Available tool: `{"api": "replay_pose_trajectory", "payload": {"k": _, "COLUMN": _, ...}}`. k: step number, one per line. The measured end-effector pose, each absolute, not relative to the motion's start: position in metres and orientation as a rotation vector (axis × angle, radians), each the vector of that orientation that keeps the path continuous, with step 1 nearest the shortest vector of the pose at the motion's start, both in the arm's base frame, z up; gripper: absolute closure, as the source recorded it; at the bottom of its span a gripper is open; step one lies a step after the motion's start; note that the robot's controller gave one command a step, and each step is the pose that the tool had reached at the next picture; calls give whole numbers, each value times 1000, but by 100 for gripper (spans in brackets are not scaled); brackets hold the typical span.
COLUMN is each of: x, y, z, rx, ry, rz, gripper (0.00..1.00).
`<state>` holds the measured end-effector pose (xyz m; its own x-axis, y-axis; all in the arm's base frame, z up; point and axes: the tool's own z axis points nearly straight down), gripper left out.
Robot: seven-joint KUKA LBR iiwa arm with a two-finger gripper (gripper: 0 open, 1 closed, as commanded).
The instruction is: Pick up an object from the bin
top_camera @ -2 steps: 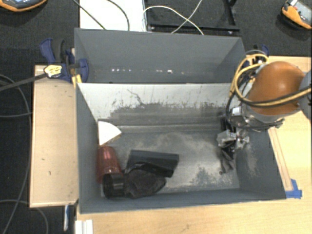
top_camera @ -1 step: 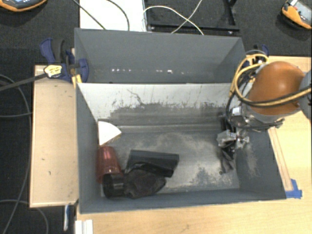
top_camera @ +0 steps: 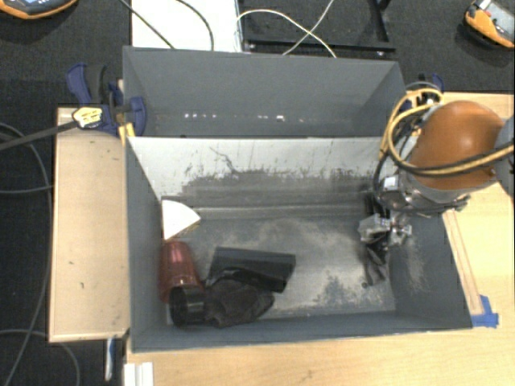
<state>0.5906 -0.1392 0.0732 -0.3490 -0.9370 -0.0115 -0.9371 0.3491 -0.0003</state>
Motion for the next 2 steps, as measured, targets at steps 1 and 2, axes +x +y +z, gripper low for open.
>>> {"api": "replay_pose_trajectory", "payload": {"k": 1, "x": 589, "y": -139, "z": 90, "rx": -1787, "ry": 2577, "rz": 16, "gripper": 100}}
{"api": "replay_pose_trajectory", "payload": {"k": 2, "x": 589, "y": -140, "z": 113, "rx": -1787, "ry": 2577, "rz": 12, "gripper": 100}}
